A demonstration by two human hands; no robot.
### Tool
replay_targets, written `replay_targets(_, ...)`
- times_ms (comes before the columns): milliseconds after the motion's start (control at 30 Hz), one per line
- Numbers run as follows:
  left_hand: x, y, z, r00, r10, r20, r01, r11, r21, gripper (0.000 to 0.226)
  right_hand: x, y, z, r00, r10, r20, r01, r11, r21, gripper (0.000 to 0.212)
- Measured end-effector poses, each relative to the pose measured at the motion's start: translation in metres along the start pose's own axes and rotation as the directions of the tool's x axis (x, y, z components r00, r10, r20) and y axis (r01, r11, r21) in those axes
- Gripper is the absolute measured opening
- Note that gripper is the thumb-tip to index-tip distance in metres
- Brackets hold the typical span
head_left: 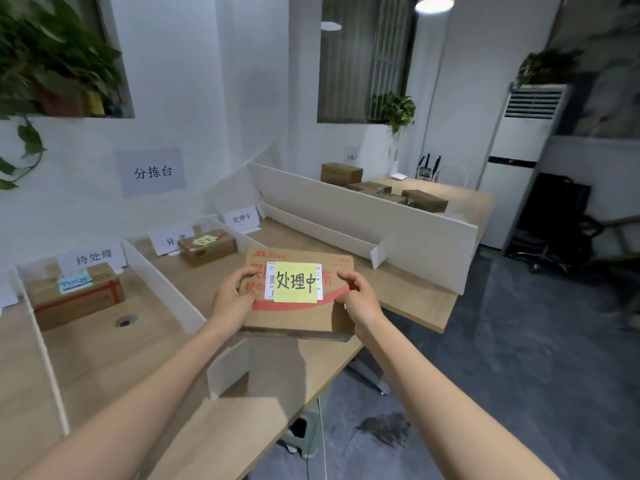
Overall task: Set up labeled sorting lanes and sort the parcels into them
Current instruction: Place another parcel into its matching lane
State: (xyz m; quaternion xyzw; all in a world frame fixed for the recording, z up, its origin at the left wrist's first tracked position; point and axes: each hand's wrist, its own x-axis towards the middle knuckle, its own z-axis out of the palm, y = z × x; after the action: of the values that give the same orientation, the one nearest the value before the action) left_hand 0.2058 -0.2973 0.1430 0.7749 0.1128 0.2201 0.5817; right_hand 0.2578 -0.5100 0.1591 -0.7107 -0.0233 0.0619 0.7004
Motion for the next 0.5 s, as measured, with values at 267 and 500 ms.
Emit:
replay_targets(267, 0.097, -0.012, 0.059, 1.0, -0.017, 0.003, 0.017, 0.999, -0.047, 0.042, 0.101, -0.012, -0.017, 1.0, 0.0, -0.027, -0.002, 0.998, -0.061, 0.04)
replay_targets(500, 0.151, -0.031, 0.095, 0.998, -0.053, 0.02, 0.054, 0.997, -0.056, 0.042, 0.161, 0.0, -0.026, 0.998, 0.047, -0.051, -0.051, 0.996, -0.07, 0.035)
